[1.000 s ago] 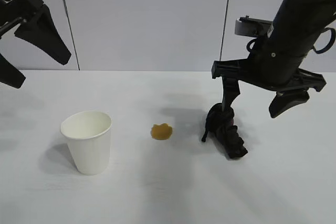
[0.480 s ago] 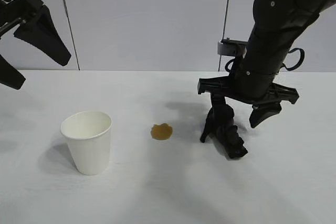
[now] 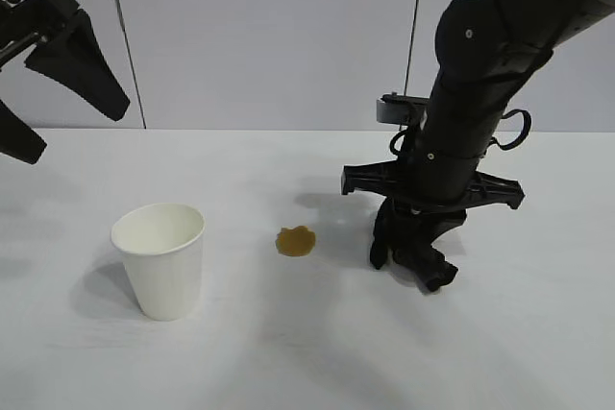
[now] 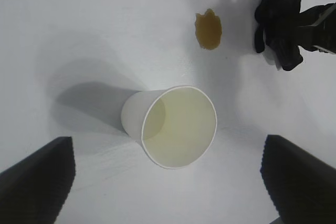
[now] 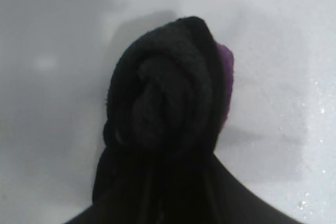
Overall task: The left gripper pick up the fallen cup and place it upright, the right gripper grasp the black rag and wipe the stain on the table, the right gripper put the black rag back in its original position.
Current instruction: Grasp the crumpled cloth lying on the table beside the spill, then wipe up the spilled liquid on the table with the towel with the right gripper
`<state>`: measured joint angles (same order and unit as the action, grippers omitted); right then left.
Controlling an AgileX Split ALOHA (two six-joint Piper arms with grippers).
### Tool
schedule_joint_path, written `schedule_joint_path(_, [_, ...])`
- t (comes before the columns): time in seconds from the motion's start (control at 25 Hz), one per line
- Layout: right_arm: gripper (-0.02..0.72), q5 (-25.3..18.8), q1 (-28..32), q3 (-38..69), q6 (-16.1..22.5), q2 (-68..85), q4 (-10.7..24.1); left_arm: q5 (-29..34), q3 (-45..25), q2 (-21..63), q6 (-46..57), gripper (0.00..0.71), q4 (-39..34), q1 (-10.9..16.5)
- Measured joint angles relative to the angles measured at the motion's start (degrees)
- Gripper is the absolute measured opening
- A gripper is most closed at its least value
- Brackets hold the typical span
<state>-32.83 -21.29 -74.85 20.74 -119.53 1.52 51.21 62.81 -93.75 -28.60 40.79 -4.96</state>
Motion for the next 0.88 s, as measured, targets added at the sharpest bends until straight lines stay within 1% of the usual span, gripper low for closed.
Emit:
schedule_joint_path(0.16, [0.116, -3.1, -0.8, -3.7, -0.8, 0.9, -2.5, 0.0, 0.0, 0.0, 0.0, 0.693, 0.0, 0.0])
schedule_joint_path(0.24, [0.116, -4.5, -2.2, -7.2, -1.6, 1.8, -4.1, 0.0, 0.0, 0.0, 0.0, 0.693, 0.0, 0.0])
schedule_joint_path(0.32, [0.116, -5.0, -4.2, -10.0, -2.4, 2.1, -4.8, 0.0, 0.0, 0.0, 0.0, 0.693, 0.0, 0.0])
schedule_joint_path(0.48, [0.116, -4.3, -9.5, -12.6, -2.8, 0.6, -5.5, 0.0, 0.0, 0.0, 0.0, 0.693, 0.0, 0.0])
schedule_joint_path(0.6, [0.116, -2.9, -12.3, -13.3, -2.8, -2.5, -5.8, 0.0, 0.0, 0.0, 0.0, 0.693, 0.0, 0.0])
schedule_joint_path(0.8, [0.116, -1.2, -13.5, -13.3, -2.7, -7.8, -5.7, 0.0, 0.0, 0.0, 0.0, 0.693, 0.0, 0.0])
schedule_joint_path(0.88, [0.116, -0.5, -13.4, -13.5, -1.7, -8.4, -5.0, 0.0, 0.0, 0.0, 0.0, 0.693, 0.0, 0.0])
